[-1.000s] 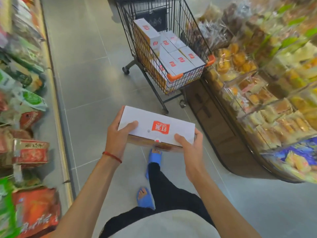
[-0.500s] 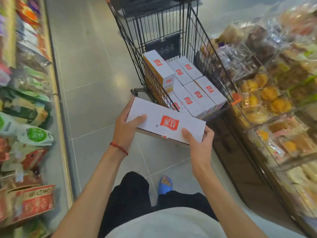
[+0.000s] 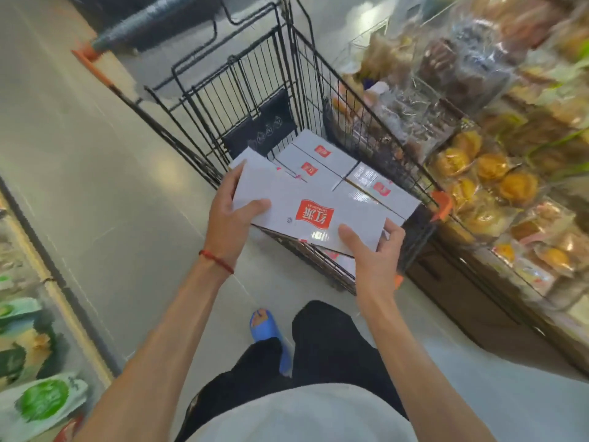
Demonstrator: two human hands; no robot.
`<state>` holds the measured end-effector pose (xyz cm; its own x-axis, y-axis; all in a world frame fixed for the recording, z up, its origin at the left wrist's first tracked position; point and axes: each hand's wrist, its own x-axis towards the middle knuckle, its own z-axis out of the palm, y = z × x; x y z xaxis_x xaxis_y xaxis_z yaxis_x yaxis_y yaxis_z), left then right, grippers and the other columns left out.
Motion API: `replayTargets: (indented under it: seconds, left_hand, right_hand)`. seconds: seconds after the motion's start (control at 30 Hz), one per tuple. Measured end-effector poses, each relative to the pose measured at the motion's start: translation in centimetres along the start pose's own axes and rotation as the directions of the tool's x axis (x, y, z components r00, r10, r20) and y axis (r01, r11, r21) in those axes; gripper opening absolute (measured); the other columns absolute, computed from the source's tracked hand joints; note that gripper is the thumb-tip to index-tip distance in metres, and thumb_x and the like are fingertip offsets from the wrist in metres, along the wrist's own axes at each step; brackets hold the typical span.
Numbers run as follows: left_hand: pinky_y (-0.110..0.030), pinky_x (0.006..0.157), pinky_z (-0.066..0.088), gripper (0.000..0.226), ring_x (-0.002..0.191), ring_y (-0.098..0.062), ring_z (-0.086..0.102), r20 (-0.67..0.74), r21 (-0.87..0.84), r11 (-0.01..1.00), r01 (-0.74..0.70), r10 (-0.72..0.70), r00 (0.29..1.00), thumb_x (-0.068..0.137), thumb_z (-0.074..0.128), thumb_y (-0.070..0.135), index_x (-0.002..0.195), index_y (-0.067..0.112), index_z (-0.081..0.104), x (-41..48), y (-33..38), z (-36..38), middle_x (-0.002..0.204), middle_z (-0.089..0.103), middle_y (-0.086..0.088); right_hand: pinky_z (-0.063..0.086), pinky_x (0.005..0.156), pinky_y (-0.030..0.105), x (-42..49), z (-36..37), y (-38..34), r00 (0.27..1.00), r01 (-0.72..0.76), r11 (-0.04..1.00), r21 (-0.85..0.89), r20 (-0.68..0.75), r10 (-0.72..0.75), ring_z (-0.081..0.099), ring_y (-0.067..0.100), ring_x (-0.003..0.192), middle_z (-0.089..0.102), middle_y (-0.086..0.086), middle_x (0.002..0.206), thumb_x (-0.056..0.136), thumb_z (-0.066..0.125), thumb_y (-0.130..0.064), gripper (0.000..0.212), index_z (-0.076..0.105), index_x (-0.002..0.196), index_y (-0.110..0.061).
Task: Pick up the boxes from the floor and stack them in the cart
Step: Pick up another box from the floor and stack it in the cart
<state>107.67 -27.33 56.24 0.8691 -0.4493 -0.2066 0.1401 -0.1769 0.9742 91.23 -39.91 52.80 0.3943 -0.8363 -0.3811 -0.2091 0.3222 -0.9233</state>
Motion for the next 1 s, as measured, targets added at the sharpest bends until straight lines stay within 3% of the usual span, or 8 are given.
replayTargets:
  seconds: [0.07, 0.13, 0.2, 0.3, 0.47, 0.63, 0.87, 1.0]
  left_hand:
    - [-0.010, 0.071, 0.051, 0.054, 0.098, 0.001, 0.063, 0.042, 0.035, 0.999, -0.012, 0.010, 0.999, 0.089, 0.064, -0.003, 0.137, 0.016, 0.049, 3.0, 1.0, 0.2, 0.119, 0.061, 0.001]
    - [-0.011, 0.072, 0.052, 0.054, 0.103, -0.005, 0.060, 0.086, 0.057, 0.998, -0.015, 0.010, 0.996, 0.089, 0.064, -0.001, 0.136, 0.019, 0.048, 6.2, 1.5, 0.6, 0.123, 0.058, 0.000]
    - [-0.011, 0.072, 0.052, 0.054, 0.103, -0.001, 0.060, 0.134, 0.081, 0.997, -0.020, 0.009, 0.991, 0.090, 0.063, -0.001, 0.137, 0.019, 0.047, 9.2, 1.7, 1.5, 0.125, 0.057, 0.000]
    - [-0.011, 0.070, 0.053, 0.055, 0.099, 0.002, 0.063, 0.180, 0.118, 0.993, -0.008, -0.013, 0.984, 0.091, 0.063, -0.001, 0.140, 0.016, 0.045, 13.4, 1.8, 3.4, 0.125, 0.057, -0.001]
    - [-0.031, 0.082, 0.060, 0.063, 0.113, -0.022, 0.065, 0.237, 0.137, 0.986, 0.099, -0.130, 0.963, 0.083, 0.068, 0.011, 0.143, 0.025, 0.050, 20.2, 0.9, 5.3, 0.130, 0.063, -0.005]
    - [-0.032, 0.085, 0.060, 0.058, 0.109, -0.018, 0.068, 0.298, 0.198, 0.967, 0.159, -0.214, 0.930, 0.090, 0.071, 0.011, 0.143, 0.022, 0.051, 25.4, -0.5, 6.4, 0.125, 0.068, -0.004]
    - [-0.012, 0.071, 0.055, 0.051, 0.106, -0.008, 0.064, 0.389, 0.388, 0.896, 0.217, -0.372, 0.843, 0.088, 0.074, 0.022, 0.134, 0.026, 0.053, 31.6, -4.1, 6.5, 0.121, 0.066, 0.005]
    - [-0.005, 0.064, 0.049, 0.050, 0.100, 0.003, 0.058, 0.413, 0.482, 0.843, 0.239, -0.459, 0.786, 0.089, 0.073, 0.027, 0.134, 0.026, 0.052, 33.8, -6.6, 5.9, 0.116, 0.064, 0.010]
  right_hand:
    - [0.060, 0.096, 0.033, 1.4, 1.4, -0.7, 1.000, 0.014, 0.998, 0.067, -0.029, -0.012, 0.070, 0.004, 0.108, 0.065, -0.007, 0.129, 0.085, 0.083, -0.023, 0.061, 0.040, 0.128, -0.034]
    - [0.063, 0.089, 0.038, 3.1, 2.7, -1.4, 0.998, 0.011, 0.996, 0.088, -0.070, -0.005, 0.072, 0.011, 0.109, 0.065, -0.005, 0.129, 0.086, 0.083, -0.024, 0.060, 0.041, 0.127, -0.035]
    - [0.063, 0.090, 0.046, 5.2, 3.7, -1.7, 0.993, 0.001, 0.997, 0.083, -0.117, 0.008, 0.072, 0.020, 0.112, 0.065, -0.003, 0.129, 0.082, 0.084, -0.033, 0.058, 0.042, 0.121, -0.042]
    - [0.063, 0.090, 0.043, 8.6, 5.0, -1.9, 0.987, -0.027, 0.995, 0.093, -0.153, 0.041, 0.070, 0.021, 0.116, 0.062, -0.003, 0.132, 0.086, 0.082, -0.032, 0.057, 0.039, 0.123, -0.039]
    - [0.060, 0.097, 0.040, 13.7, 7.2, -2.3, 0.971, -0.087, 0.993, 0.077, -0.215, 0.102, 0.066, 0.015, 0.118, 0.059, -0.007, 0.133, 0.091, 0.077, -0.026, 0.061, 0.035, 0.135, -0.027]
    - [0.059, 0.086, 0.019, 17.4, 8.9, -2.2, 0.961, -0.134, 0.988, 0.077, -0.234, 0.149, 0.064, 0.007, 0.114, 0.058, -0.006, 0.130, 0.093, 0.076, -0.022, 0.059, 0.034, 0.134, -0.025]
    - [0.047, 0.069, -0.001, 20.4, 13.0, 0.6, 0.910, -0.235, 0.969, 0.072, -0.335, 0.245, 0.057, -0.004, 0.105, 0.052, -0.012, 0.124, 0.096, 0.072, -0.018, 0.061, 0.031, 0.141, -0.021]
    - [0.054, 0.071, 0.006, 21.0, 15.3, 2.4, 0.870, -0.316, 0.944, 0.093, -0.368, 0.327, 0.058, 0.000, 0.107, 0.051, -0.010, 0.124, 0.097, 0.070, -0.018, 0.060, 0.030, 0.141, -0.021]
